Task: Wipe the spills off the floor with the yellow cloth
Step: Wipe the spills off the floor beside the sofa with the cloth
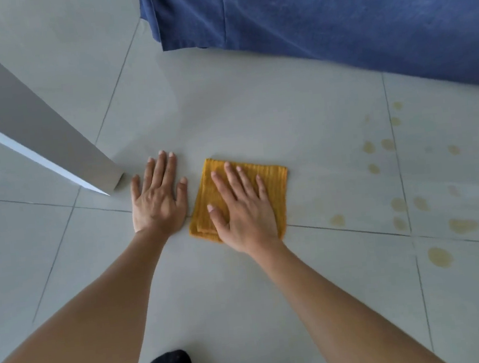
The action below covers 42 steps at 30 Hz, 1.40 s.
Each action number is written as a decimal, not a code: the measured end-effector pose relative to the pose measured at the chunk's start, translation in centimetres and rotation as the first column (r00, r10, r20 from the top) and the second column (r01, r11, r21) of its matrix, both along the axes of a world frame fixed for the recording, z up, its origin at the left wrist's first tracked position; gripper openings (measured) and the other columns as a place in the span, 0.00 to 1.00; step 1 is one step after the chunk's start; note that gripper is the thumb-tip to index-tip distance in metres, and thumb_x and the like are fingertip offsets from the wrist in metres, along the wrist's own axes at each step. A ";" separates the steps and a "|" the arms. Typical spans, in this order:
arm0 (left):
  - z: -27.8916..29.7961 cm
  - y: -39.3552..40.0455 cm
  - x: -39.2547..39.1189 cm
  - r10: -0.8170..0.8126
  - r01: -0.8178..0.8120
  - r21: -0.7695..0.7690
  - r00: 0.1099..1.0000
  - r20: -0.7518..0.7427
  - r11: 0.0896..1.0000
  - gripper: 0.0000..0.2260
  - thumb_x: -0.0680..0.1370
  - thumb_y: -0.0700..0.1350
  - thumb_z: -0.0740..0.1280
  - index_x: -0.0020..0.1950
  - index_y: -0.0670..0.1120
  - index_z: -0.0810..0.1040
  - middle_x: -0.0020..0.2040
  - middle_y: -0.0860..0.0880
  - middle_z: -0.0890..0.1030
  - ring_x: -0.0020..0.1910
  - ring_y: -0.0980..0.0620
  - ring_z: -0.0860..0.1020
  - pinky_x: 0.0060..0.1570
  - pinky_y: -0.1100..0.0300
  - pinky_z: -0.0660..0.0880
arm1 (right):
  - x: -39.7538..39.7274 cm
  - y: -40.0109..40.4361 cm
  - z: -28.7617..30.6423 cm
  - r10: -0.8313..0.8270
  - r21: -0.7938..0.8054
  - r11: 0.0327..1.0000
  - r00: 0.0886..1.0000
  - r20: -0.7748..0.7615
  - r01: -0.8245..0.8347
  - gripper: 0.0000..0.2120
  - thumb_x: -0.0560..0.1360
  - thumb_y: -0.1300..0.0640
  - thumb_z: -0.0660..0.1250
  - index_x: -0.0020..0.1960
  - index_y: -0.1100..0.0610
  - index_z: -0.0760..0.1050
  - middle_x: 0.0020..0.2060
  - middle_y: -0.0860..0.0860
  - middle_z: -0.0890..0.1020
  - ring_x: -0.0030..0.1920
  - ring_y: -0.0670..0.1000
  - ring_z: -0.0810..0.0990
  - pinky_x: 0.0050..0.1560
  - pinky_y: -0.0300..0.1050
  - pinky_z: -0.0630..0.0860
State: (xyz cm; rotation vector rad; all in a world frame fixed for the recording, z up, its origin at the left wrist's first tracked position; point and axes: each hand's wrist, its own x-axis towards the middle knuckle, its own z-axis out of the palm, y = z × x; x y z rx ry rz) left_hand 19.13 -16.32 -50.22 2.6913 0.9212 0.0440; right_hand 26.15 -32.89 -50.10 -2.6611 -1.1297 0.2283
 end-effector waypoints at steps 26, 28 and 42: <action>0.3 -16.2 3.8 -0.207 0.208 -0.040 0.978 0.021 0.977 0.25 0.79 0.58 0.50 0.77 0.55 0.53 0.78 0.54 0.51 0.77 0.53 0.49 0.74 0.48 0.44 | 9.1 -22.3 0.6 -0.476 -0.157 0.862 0.876 0.074 0.482 0.33 0.76 0.37 0.42 0.79 0.47 0.51 0.79 0.49 0.52 0.78 0.52 0.51 0.76 0.58 0.48; 0.3 -16.2 4.0 -0.207 0.208 -0.031 0.978 0.039 0.978 0.25 0.79 0.57 0.51 0.76 0.55 0.55 0.78 0.53 0.54 0.77 0.52 0.51 0.74 0.48 0.45 | 9.4 -19.5 0.7 -0.445 -0.146 0.882 0.894 0.056 0.448 0.33 0.76 0.37 0.42 0.79 0.48 0.51 0.79 0.49 0.52 0.78 0.52 0.51 0.75 0.59 0.48; 0.3 -16.3 8.4 -0.195 0.196 -0.021 0.981 0.012 0.980 0.26 0.80 0.58 0.49 0.77 0.54 0.53 0.78 0.52 0.52 0.77 0.51 0.48 0.73 0.46 0.41 | 6.0 -33.6 0.8 -0.378 -0.172 0.907 0.923 0.070 0.384 0.30 0.79 0.38 0.47 0.78 0.45 0.53 0.79 0.46 0.52 0.78 0.49 0.51 0.76 0.53 0.49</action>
